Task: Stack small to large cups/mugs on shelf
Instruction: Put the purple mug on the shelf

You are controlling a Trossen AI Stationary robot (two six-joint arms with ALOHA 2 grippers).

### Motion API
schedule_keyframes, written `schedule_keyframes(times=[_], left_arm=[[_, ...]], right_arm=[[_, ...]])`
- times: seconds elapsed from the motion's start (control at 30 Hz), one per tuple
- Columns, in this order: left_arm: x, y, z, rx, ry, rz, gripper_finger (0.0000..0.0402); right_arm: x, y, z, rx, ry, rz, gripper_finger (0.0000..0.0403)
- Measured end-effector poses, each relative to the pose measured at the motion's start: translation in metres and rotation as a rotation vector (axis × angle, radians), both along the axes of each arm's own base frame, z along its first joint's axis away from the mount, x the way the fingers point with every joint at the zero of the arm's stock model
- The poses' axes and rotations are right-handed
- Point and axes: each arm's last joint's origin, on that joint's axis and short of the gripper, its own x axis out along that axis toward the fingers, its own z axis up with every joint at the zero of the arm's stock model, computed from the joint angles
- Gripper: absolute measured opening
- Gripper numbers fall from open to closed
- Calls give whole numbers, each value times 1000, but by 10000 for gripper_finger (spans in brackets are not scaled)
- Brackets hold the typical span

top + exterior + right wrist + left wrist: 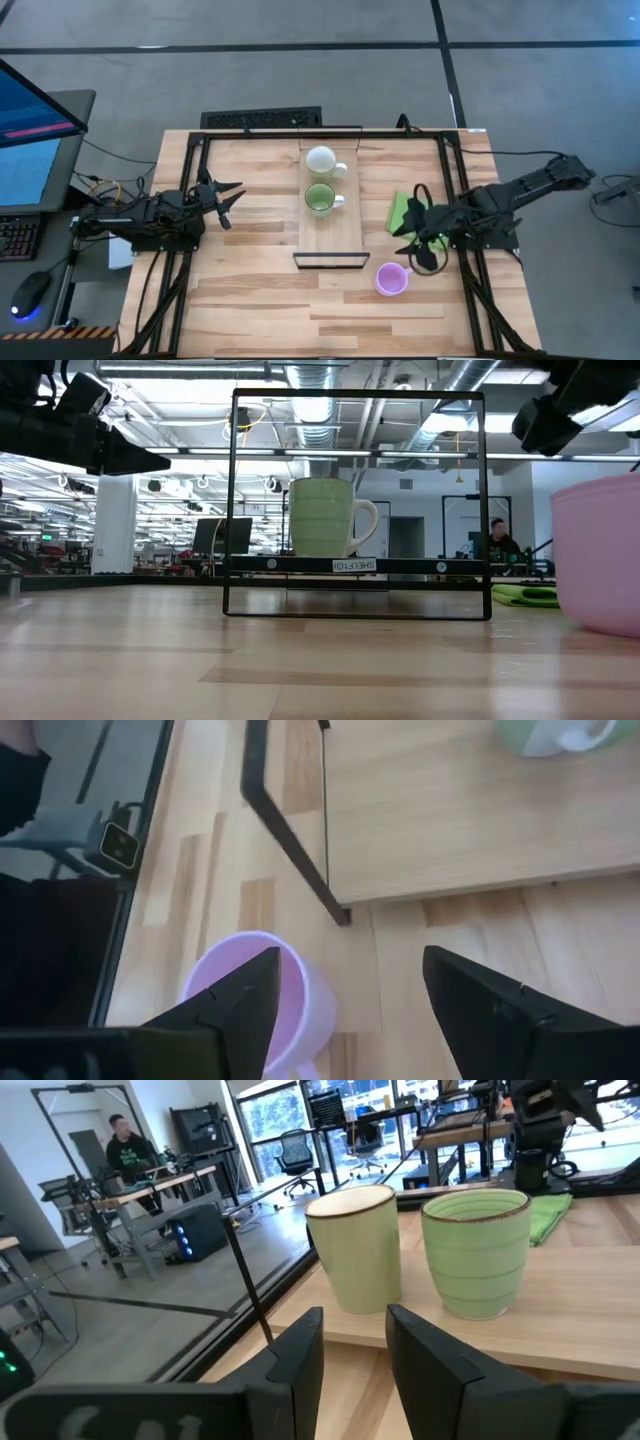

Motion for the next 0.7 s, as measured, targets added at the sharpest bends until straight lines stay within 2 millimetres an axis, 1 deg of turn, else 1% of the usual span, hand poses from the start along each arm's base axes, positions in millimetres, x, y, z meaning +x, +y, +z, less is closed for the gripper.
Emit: schedule_keyframes(times=[0.13,0.23,0.47,0.7], left_arm=[[0,0,0,-3,-1,0,103],[0,0,0,-3,0,0,103],[0,0,0,-3,0,0,103],[0,0,0,-3,1,-1,103]], right_arm=[[6,15,2,-16,16,-6,268],[12,25,-1,-34,42,-24,268],[25,41,-24,-53,165,-71,268],[32,49,-41,-56,246,-114,268]])
